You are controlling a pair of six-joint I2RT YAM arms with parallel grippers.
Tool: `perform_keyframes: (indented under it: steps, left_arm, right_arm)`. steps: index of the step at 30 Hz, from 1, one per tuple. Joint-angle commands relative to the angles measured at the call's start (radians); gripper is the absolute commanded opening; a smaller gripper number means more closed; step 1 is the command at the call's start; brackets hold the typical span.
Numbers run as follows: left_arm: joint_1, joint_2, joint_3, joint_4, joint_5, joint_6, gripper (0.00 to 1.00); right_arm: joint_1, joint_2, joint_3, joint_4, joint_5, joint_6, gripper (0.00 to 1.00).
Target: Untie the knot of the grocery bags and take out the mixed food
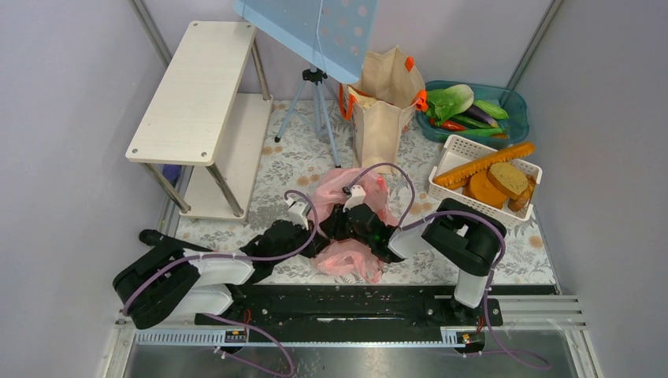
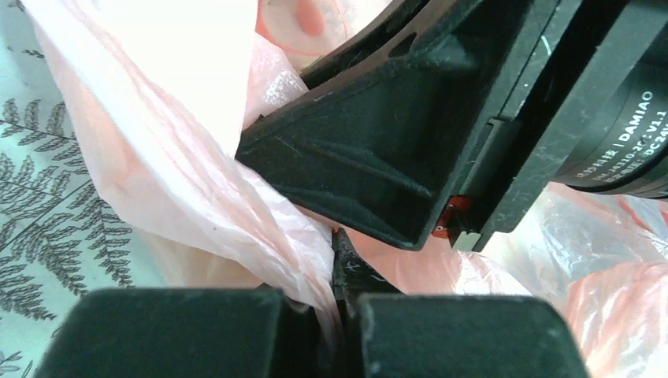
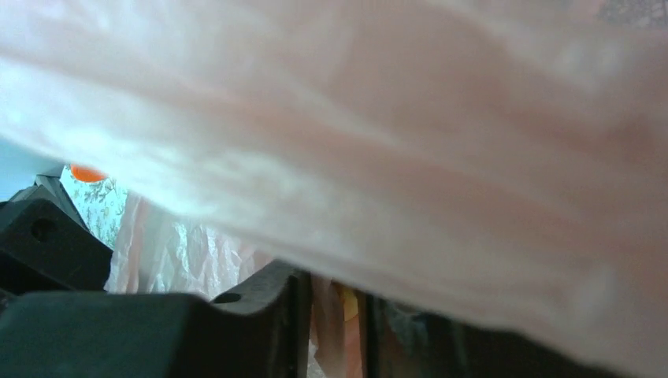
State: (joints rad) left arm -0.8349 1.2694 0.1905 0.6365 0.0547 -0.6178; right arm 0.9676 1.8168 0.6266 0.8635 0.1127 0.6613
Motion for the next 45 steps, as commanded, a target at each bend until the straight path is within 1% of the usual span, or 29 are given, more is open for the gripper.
perform_keyframes:
  steps: [1, 4, 5, 8, 10, 11, 13, 15, 17, 18, 21, 24, 27, 30, 34, 37, 39, 41, 42, 44, 45]
  left_arm:
    - [-0.003, -0.103, -0.001, -0.043, -0.001, 0.026, 0.0]
    - [-0.003, -0.201, 0.012, -0.163, -0.038, 0.032, 0.0]
    - [-0.003, -0.233, 0.021, -0.235, -0.049, 0.03, 0.02]
    - [-0.002, -0.342, 0.057, -0.406, -0.113, 0.037, 0.19]
    - [-0.001, -0.421, 0.087, -0.508, -0.149, 0.038, 0.36]
    - [-0.001, -0.457, 0.106, -0.561, -0.173, 0.037, 0.42]
    - [0.003, -0.518, 0.144, -0.631, -0.203, 0.036, 0.56]
    - [0.012, -0.554, 0.188, -0.692, -0.211, 0.028, 0.67]
    - [0.032, -0.552, 0.236, -0.718, -0.186, 0.013, 0.75]
    - [0.047, -0.538, 0.256, -0.72, -0.152, 0.007, 0.8]
    - [0.095, -0.442, 0.314, -0.72, -0.064, -0.019, 0.87]
    - [0.11, -0.326, 0.325, -0.65, 0.022, -0.031, 0.89]
    - [0.115, -0.255, 0.308, -0.542, 0.108, -0.05, 0.94]
    - [0.119, -0.192, 0.295, -0.446, 0.174, -0.088, 0.95]
    - [0.119, -0.129, 0.282, -0.342, 0.21, -0.129, 0.96]
    - [0.119, -0.082, 0.278, -0.314, 0.18, -0.131, 0.96]
    - [0.12, -0.039, 0.286, -0.336, 0.136, -0.131, 0.93]
    - [0.119, 0.006, 0.295, -0.333, 0.124, -0.135, 0.89]
    - [0.119, 0.03, 0.3, -0.331, 0.121, -0.14, 0.85]
    - [0.119, 0.085, 0.31, -0.317, 0.137, -0.146, 0.73]
    - [0.119, 0.109, 0.311, -0.298, 0.152, -0.148, 0.62]
  right_arm:
    - [-0.005, -0.034, -0.026, 0.019, 0.029, -0.004, 0.18]
    - [-0.009, -0.109, -0.052, -0.001, 0.07, -0.023, 0.01]
    - [-0.009, -0.151, -0.063, -0.012, 0.084, -0.026, 0.0]
    - [-0.009, -0.242, -0.095, -0.04, 0.102, -0.045, 0.0]
    - [-0.009, -0.293, -0.106, -0.078, 0.107, -0.063, 0.0]
    - [-0.009, -0.314, -0.111, -0.098, 0.106, -0.076, 0.0]
    - [-0.008, -0.348, -0.126, -0.121, 0.103, -0.11, 0.0]
    - [-0.009, -0.368, -0.146, -0.134, 0.089, -0.15, 0.0]
    - [-0.009, -0.38, -0.152, -0.163, 0.069, -0.191, 0.0]
    - [-0.008, -0.385, -0.148, -0.188, 0.054, -0.224, 0.0]
    - [-0.001, -0.409, -0.141, -0.266, 0.025, -0.277, 0.0]
    - [0.002, -0.438, -0.17, -0.258, 0.019, -0.285, 0.0]
    - [0.003, -0.451, -0.178, -0.261, 0.004, -0.284, 0.0]
    - [0.005, -0.45, -0.188, -0.232, -0.012, -0.274, 0.0]
    - [0.005, -0.428, -0.192, -0.203, -0.043, -0.263, 0.0]
    - [0.006, -0.423, -0.2, -0.174, -0.056, -0.249, 0.0]
    - [0.008, -0.426, -0.205, -0.162, -0.061, -0.242, 0.0]
    - [0.008, -0.431, -0.207, -0.16, -0.066, -0.241, 0.0]
    - [0.009, -0.432, -0.21, -0.158, -0.068, -0.241, 0.0]
    - [0.009, -0.44, -0.218, -0.153, -0.067, -0.235, 0.01]
    - [0.009, -0.442, -0.225, -0.146, -0.064, -0.232, 0.06]
